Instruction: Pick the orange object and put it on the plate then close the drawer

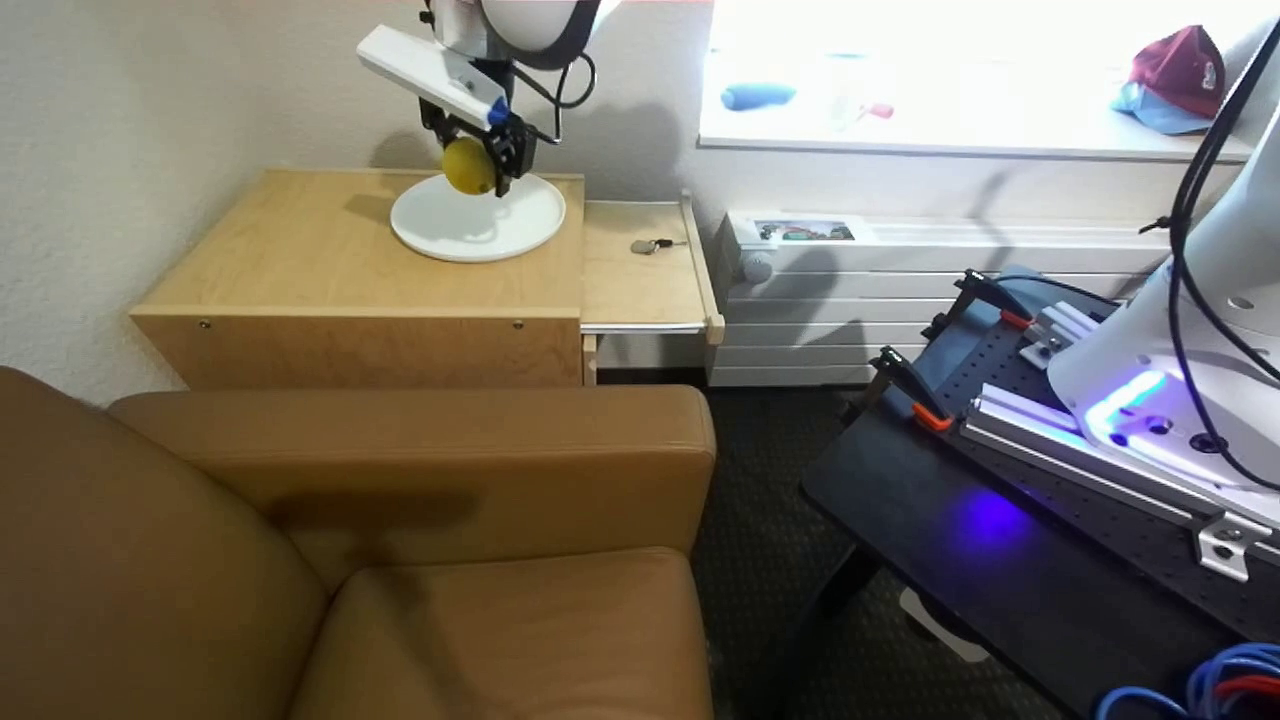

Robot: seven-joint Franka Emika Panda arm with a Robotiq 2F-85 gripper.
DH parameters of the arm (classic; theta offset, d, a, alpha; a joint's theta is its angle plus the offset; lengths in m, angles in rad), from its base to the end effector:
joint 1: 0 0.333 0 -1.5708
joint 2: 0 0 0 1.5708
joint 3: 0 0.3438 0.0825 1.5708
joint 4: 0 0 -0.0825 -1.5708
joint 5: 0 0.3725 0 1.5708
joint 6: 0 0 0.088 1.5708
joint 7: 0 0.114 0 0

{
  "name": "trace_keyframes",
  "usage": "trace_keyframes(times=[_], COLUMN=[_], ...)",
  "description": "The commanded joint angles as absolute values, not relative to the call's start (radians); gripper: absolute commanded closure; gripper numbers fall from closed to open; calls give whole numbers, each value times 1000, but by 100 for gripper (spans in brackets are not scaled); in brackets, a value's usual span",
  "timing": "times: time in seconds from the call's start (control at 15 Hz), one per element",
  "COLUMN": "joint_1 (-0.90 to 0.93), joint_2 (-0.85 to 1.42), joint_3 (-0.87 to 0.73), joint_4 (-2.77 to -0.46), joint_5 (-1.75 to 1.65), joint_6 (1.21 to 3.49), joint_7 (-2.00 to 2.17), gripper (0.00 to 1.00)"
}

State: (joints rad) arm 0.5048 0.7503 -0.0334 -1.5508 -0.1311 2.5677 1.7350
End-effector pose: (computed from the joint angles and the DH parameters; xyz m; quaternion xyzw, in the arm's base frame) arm 0.6583 0.3428 0.2545 -0.8303 0.5387 -0.1072 0.0942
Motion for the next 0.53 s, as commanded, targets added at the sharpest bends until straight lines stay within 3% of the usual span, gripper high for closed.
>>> trace_keyframes(times=[0.0, 0.07, 0.47], joint_1=[504, 505, 514], joint_2=[757, 757, 923], joint_3=[-31, -31, -132], joint_4=[-1546, -1547, -1365], joint_5=[-132, -132, -121], joint_6=[2564, 2564, 2502], joint_7=[1736, 1736, 2004], gripper=[24, 49, 49])
